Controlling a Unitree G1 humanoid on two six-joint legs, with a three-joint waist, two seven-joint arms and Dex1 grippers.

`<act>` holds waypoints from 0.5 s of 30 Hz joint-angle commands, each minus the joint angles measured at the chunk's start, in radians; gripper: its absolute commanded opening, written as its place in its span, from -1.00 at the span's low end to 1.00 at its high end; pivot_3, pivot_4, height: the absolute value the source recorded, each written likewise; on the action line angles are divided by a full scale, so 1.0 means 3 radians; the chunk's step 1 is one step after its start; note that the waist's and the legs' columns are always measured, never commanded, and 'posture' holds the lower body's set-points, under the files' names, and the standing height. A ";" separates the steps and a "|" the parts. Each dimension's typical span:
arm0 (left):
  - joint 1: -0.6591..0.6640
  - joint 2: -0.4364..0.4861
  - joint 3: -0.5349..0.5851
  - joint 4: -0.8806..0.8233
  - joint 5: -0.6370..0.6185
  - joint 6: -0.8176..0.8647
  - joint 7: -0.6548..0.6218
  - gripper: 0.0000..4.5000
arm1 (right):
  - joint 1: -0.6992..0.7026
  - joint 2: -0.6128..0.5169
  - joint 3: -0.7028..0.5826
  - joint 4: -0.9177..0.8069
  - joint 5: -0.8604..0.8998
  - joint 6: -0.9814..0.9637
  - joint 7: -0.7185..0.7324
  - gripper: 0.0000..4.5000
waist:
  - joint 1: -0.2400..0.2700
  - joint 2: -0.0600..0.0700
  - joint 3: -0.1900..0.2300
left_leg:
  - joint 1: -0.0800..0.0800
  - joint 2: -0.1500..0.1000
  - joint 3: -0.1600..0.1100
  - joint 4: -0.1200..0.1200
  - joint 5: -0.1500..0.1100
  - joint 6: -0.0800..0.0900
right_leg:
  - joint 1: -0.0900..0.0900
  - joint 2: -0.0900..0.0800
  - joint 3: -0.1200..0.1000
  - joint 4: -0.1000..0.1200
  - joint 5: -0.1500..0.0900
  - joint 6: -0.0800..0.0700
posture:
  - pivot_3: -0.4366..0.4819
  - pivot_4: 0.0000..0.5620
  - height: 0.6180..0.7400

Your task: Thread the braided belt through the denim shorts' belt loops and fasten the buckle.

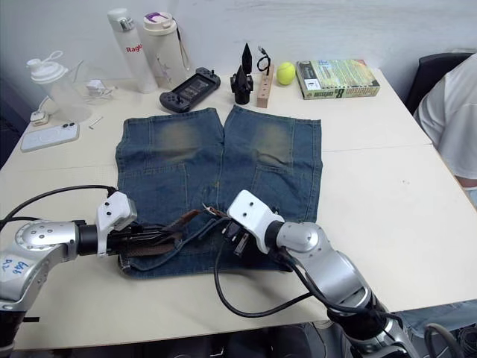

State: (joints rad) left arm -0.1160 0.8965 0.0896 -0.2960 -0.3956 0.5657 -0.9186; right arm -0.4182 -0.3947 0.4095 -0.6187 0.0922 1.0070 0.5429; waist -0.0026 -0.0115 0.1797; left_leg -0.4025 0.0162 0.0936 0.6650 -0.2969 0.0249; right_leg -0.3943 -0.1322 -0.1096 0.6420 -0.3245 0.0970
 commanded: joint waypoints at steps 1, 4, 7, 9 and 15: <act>-0.0148 -0.0062 -0.0133 0.0067 0.0080 -0.0015 0.0018 -1.00 | -0.0082 -0.0137 -0.0069 -0.0166 0.0020 -0.0162 0.0070 -0.97 | 0.0007 0.0000 0.0000 | 0.0000 -0.0001 0.0000 0.0000 0.0000 0.0000 | 0.0000 0.0000 0.0000 0.0000 0.0000 0.0000 | -0.05 -0.47 0.67; -0.0310 -0.0133 -0.0231 0.0140 0.0122 -0.0027 0.0013 -1.00 | -0.0111 -0.0272 -0.0007 -0.0148 0.0035 -0.0255 0.0165 -0.97 | 0.0010 0.0000 0.0000 | 0.0000 -0.0002 0.0000 0.0000 0.0000 0.0001 | 0.0000 0.0000 -0.0001 0.0001 0.0000 0.0000 | -0.05 -0.47 0.67; -0.0446 -0.0175 -0.0341 0.0244 0.0218 -0.0093 -0.0002 -1.00 | -0.0128 -0.0355 0.0046 -0.0137 0.0059 -0.0328 0.0249 -0.97 | 0.0000 0.0000 0.0000 | -0.0001 -0.0002 0.0001 0.0000 0.0000 0.0002 | 0.0000 0.0001 -0.0001 0.0000 0.0000 0.0000 | -0.05 -0.47 0.67; -0.0538 -0.0209 -0.0431 0.0287 0.0263 -0.0163 -0.0053 -1.00 | -0.0156 -0.0404 0.0101 -0.0116 0.0049 -0.0392 0.0312 -0.97 | 0.0002 0.0000 0.0000 | -0.0001 -0.0002 0.0001 0.0000 0.0000 0.0002 | 0.0000 0.0002 -0.0002 0.0000 0.0000 0.0000 | -0.05 -0.47 0.67; -0.0677 -0.0352 -0.0607 0.0203 0.0270 -0.0188 -0.0151 -1.00 | -0.0299 -0.0454 0.0256 0.0058 -0.0040 -0.0640 0.0409 -0.97 | 0.0001 0.0000 0.0000 | -0.0001 -0.0003 0.0002 0.0003 0.0001 0.0005 | 0.0001 0.0001 -0.0011 0.0001 0.0001 0.0002 | -0.05 -0.47 0.67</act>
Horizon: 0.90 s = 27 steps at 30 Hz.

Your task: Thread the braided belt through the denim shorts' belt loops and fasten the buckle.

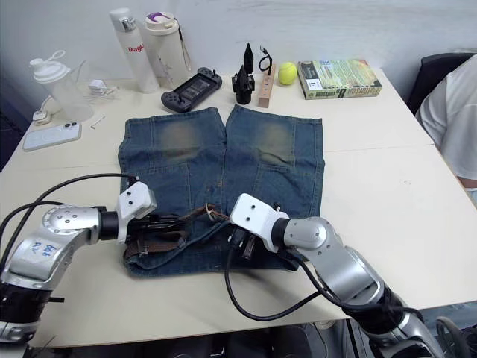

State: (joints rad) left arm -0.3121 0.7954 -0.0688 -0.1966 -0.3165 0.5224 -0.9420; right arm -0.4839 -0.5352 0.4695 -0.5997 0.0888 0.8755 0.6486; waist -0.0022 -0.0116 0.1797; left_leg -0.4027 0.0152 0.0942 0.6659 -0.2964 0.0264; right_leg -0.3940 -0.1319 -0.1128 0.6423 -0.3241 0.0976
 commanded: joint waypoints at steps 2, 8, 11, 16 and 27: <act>-0.0014 -0.0041 -0.0092 -0.0177 0.0005 -0.0024 -0.0055 -1.00 | -0.0123 0.0027 0.0105 0.0074 -0.0053 -0.0306 0.0107 -0.97 | -0.0002 0.0000 0.0000 | 0.0000 0.0001 0.0000 -0.0001 0.0000 0.0000 | -0.0001 0.0001 -0.0001 0.0000 0.0000 0.0000 | -0.05 -0.47 0.67; 0.0062 -0.0015 -0.0060 -0.0243 -0.0023 -0.0040 -0.0112 -1.00 | -0.0146 0.0111 0.0156 0.0319 -0.0131 -0.0535 0.0135 -0.97 | -0.0004 0.0000 0.0000 | 0.0000 0.0002 0.0000 0.0000 0.0000 0.0000 | 0.0000 0.0001 -0.0005 0.0000 0.0000 0.0000 | -0.05 -0.47 0.67; 0.0112 0.0051 0.0040 -0.0207 -0.0035 -0.0048 -0.0138 -1.00 | -0.0108 0.0140 0.0088 0.0389 -0.0122 -0.0533 0.0131 -0.97 | -0.0005 0.0000 0.0000 | 0.0000 0.0002 0.0000 0.0000 0.0000 0.0000 | 0.0000 0.0001 -0.0005 0.0000 0.0000 0.0000 | -0.05 -0.47 0.67; 0.0332 0.0221 0.0261 -0.0255 -0.0132 -0.0035 -0.0269 -1.00 | -0.0057 0.0232 -0.0069 0.0457 -0.0093 -0.0449 0.0039 -0.97 | -0.0032 0.0000 0.0000 | 0.0001 0.0008 0.0000 -0.0001 0.0000 -0.0001 | -0.0001 0.0000 -0.0005 -0.0001 0.0000 -0.0001 | -0.05 -0.47 0.67; 0.0734 0.0337 0.0475 -0.0386 -0.0214 -0.0056 -0.0310 -1.00 | -0.0035 0.0347 -0.0372 0.0552 -0.0040 -0.0417 -0.0098 -0.97 | -0.0075 0.0000 0.0000 | 0.0000 0.0007 -0.0001 -0.0003 0.0000 -0.0002 | 0.0000 -0.0004 -0.0001 -0.0003 0.0000 -0.0001 | -0.05 -0.47 0.67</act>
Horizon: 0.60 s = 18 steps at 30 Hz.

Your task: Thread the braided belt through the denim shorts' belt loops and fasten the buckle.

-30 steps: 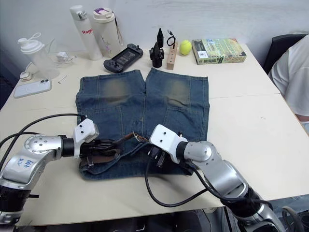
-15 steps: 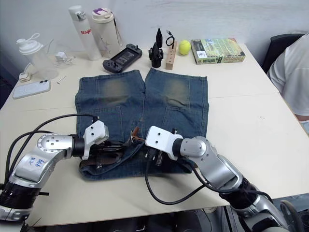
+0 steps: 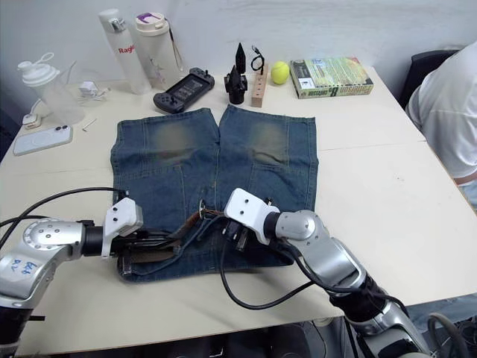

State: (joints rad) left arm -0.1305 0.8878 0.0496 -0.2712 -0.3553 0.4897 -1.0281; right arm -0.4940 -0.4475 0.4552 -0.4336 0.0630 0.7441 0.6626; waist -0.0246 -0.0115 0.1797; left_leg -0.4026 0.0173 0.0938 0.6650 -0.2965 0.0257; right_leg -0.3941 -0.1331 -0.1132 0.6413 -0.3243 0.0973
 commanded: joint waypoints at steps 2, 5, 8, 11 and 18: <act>0.0159 0.0022 0.0092 -0.0168 -0.0087 0.0058 -0.0007 -1.00 | 0.0001 0.0062 -0.0357 0.0007 0.0054 0.0031 -0.0157 -0.97 | 0.0000 0.0000 0.0000 | 0.0000 0.0000 0.0000 0.0000 0.0000 0.0000 | 0.0000 -0.0001 0.0001 0.0000 0.0000 0.0000 | -0.05 -0.47 0.67; 0.0235 0.0067 0.0108 -0.0213 -0.0064 0.0027 -0.0037 -1.00 | 0.0000 0.0072 -0.0381 0.0020 0.0046 0.0081 -0.0196 -0.97 | 0.0001 0.0000 0.0000 | 0.0000 -0.0001 -0.0001 0.0000 0.0000 0.0000 | 0.0000 -0.0001 0.0003 0.0000 0.0000 0.0000 | -0.05 -0.47 0.67; 0.0268 0.0080 0.0074 -0.0331 -0.0102 0.0022 -0.0080 -1.00 | -0.0022 0.0087 -0.0389 0.0018 0.0045 0.0146 -0.0227 -0.97 | -0.0004 0.0000 0.0000 | 0.0000 -0.0001 -0.0001 0.0000 0.0000 0.0000 | 0.0000 -0.0001 0.0010 0.0000 0.0000 0.0000 | -0.05 -0.47 0.67; 0.0236 0.0043 -0.0019 -0.0400 -0.0073 0.0022 -0.0046 -1.00 | -0.0048 0.0104 -0.0377 -0.0005 0.0048 0.0196 -0.0239 -0.97 | -0.0003 0.0000 0.0000 | 0.0000 -0.0001 -0.0001 -0.0001 0.0000 0.0000 | 0.0000 -0.0001 0.0011 0.0000 0.0000 0.0000 | -0.05 -0.47 0.67; 0.0024 -0.0115 -0.0164 -0.0311 0.0034 0.0074 0.0158 -1.00 | -0.0064 0.0125 -0.0289 -0.0149 0.0103 0.0204 -0.0167 -0.97 | 0.0003 0.0000 0.0000 | 0.0000 -0.0003 -0.0001 -0.0001 0.0000 0.0000 | 0.0000 -0.0002 0.0012 0.0000 0.0000 0.0000 | -0.05 -0.47 0.67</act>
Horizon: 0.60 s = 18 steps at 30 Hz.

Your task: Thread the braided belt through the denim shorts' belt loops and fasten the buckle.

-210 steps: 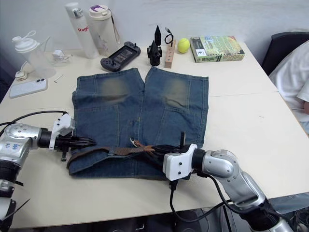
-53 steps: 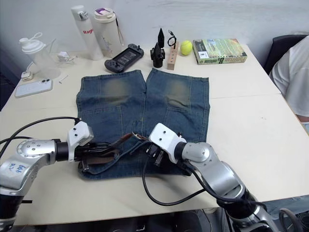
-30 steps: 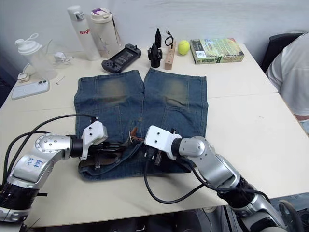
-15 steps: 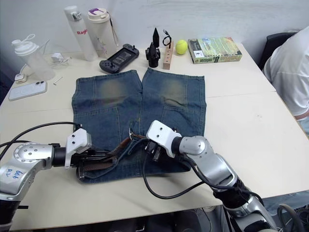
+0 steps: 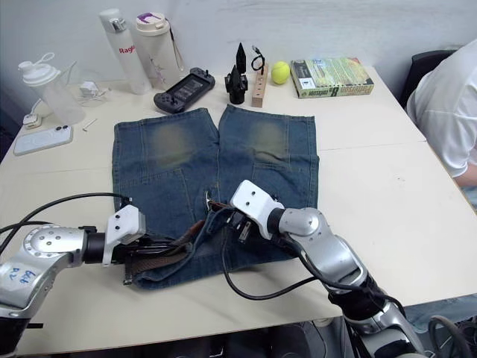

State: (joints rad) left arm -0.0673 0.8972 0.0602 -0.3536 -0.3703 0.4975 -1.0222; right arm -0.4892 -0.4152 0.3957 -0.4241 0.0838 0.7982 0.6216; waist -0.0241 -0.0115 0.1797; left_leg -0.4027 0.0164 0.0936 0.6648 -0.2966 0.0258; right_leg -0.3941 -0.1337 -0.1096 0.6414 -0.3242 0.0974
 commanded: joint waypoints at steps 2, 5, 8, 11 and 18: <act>-0.0245 -0.0185 -0.0230 -0.0002 0.0110 0.0074 0.0192 -1.00 | -0.0074 0.0018 -0.0078 -0.0220 0.0074 0.0000 0.0026 -0.97 | 0.0003 0.0000 0.0000 | 0.0000 0.0000 0.0000 0.0000 0.0000 0.0000 | 0.0000 0.0001 0.0000 0.0001 0.0000 0.0000 | -0.05 -0.47 0.67; -0.0295 -0.0215 -0.0241 0.0022 0.0109 0.0105 0.0233 -1.00 | -0.0050 -0.0005 -0.0058 -0.0272 0.0100 0.0008 0.0070 -0.97 | 0.0002 0.0000 0.0000 | 0.0000 -0.0001 0.0000 0.0000 0.0000 0.0000 | 0.0000 0.0002 0.0000 0.0001 0.0000 0.0000 | -0.05 -0.47 0.67; -0.0338 -0.0242 -0.0236 0.0066 0.0130 0.0134 0.0283 -1.00 | -0.0011 -0.0031 -0.0050 -0.0339 0.0142 0.0039 0.0113 -0.97 | 0.0009 0.0000 0.0000 | 0.0000 -0.0001 0.0000 0.0000 0.0000 0.0000 | 0.0000 0.0002 -0.0001 0.0001 0.0000 0.0000 | -0.05 -0.47 0.67; -0.0319 -0.0243 -0.0214 0.0047 0.0106 0.0159 0.0290 -1.00 | 0.0014 -0.0049 -0.0077 -0.0365 0.0150 0.0095 0.0095 -0.97 | 0.0006 0.0000 0.0000 | 0.0000 -0.0001 0.0000 0.0001 0.0000 0.0000 | 0.0000 0.0003 0.0000 0.0001 0.0000 0.0000 | -0.05 -0.47 0.67; -0.0268 -0.0242 -0.0053 -0.0004 0.0028 0.0281 0.0393 -1.00 | 0.0064 -0.0106 -0.0123 -0.0375 0.0145 0.0211 0.0035 -0.97 | 0.0003 0.0000 0.0000 | 0.0000 0.0000 0.0000 0.0000 0.0000 0.0000 | 0.0000 0.0002 -0.0001 0.0001 0.0000 0.0000 | -0.05 -0.47 0.67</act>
State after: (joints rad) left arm -0.1531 0.8270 0.0138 -0.3389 -0.3487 0.5683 -0.9183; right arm -0.4755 -0.4372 0.3838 -0.4889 0.1189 0.8551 0.6394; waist -0.0233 -0.0115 0.1797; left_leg -0.4027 0.0165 0.0936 0.6649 -0.2966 0.0258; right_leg -0.3941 -0.1332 -0.1098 0.6416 -0.3242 0.0974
